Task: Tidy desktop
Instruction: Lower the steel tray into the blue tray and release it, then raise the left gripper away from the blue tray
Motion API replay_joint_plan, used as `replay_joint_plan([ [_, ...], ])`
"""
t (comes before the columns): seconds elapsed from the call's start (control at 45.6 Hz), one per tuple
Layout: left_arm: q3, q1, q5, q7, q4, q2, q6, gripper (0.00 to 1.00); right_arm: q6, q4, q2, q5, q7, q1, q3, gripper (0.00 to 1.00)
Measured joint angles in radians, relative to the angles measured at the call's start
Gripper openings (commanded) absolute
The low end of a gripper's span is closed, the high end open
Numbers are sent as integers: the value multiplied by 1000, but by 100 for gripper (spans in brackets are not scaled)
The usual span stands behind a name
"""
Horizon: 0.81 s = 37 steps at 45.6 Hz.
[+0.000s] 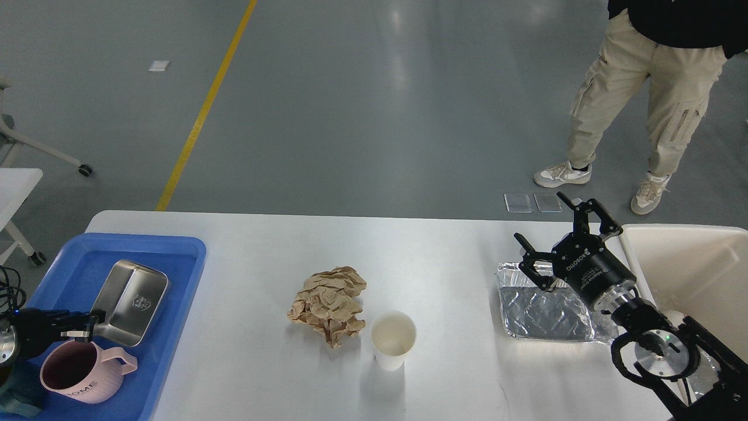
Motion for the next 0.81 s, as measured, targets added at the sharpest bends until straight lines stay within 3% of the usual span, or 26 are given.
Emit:
replay_joint_plan([
  [0.066, -3, -2, -15, -1, 0, 1, -1, 40, 0, 0, 0, 0, 0, 0, 1, 100],
  [0.175, -3, -3, -60, -3, 0, 11, -12, 53, 0, 0, 2, 0, 0, 0, 1, 100],
  [0.263, -2, -3, -79, -8, 0, 17, -14, 74, 0, 0, 4, 0, 0, 0, 1, 100],
  [0.657, -9, -33, -218, -14, -1, 31, -21, 88, 0, 3, 1, 0, 0, 0, -1, 100],
  [0.811, -27, -59, -320, -4, -8, 24, -103, 91, -1, 2, 5, 0, 0, 1, -3, 100],
])
